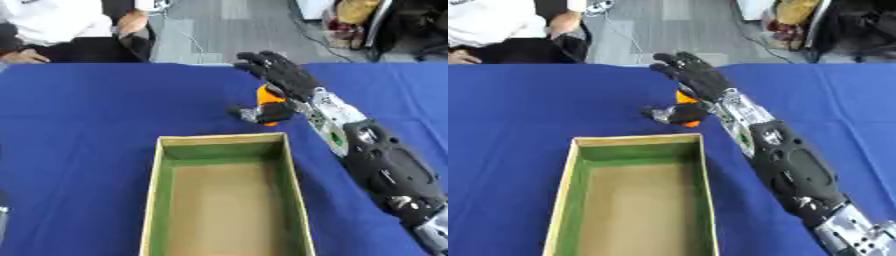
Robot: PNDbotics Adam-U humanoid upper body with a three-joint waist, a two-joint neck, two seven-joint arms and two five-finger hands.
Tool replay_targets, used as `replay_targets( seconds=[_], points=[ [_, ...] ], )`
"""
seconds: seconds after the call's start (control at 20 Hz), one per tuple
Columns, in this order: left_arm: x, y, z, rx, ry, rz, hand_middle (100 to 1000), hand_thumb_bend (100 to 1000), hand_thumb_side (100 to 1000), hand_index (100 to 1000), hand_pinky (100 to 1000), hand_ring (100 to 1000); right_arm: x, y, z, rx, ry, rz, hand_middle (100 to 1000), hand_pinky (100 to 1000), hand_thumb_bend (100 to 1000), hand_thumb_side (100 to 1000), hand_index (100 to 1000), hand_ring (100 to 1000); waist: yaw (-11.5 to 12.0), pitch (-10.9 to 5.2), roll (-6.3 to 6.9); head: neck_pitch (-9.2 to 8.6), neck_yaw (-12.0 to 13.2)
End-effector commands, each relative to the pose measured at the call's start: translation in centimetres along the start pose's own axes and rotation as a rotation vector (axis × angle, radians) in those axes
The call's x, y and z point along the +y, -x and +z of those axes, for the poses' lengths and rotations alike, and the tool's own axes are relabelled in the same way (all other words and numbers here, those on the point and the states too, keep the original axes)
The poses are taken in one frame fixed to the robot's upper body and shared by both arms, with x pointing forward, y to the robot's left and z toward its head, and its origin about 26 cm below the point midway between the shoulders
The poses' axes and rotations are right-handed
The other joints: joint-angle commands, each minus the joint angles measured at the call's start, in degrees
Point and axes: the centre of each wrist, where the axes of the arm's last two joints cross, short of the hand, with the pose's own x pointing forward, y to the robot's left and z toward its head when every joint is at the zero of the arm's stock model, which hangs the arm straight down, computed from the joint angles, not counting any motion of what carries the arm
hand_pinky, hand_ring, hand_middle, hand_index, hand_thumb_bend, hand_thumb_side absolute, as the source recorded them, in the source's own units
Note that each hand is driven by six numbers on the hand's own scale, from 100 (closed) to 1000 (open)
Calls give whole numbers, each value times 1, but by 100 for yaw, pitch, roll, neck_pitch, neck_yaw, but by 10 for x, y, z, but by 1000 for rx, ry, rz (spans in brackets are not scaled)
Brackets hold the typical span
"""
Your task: Pick up objects on the table and place them in the box.
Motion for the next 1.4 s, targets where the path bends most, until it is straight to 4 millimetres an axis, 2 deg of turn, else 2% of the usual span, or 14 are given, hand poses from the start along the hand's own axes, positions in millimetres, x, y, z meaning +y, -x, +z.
replay_targets(
  seconds=[0.05, 0.75, 1.4],
  points=[
    [-3, -6, -7, -37, 7, 19, 733, 511, 777, 752, 751, 685, -13, 6, -5, 0, 34, 26, 959, 952, 580, 1000, 944, 885, 26, -58, -8, -115, -84],
    [-5, -7, -9, -52, 10, 31, 732, 512, 777, 752, 751, 685, -21, 14, -6, 78, 89, 21, 953, 960, 577, 1000, 939, 883, 86, -23, -53, -107, -178],
    [-5, -7, -10, -57, 8, 30, 732, 515, 776, 751, 750, 685, -7, 25, 1, 149, 45, 29, 955, 966, 570, 1000, 941, 890, 78, 3, -51, -96, -193]
  ],
)
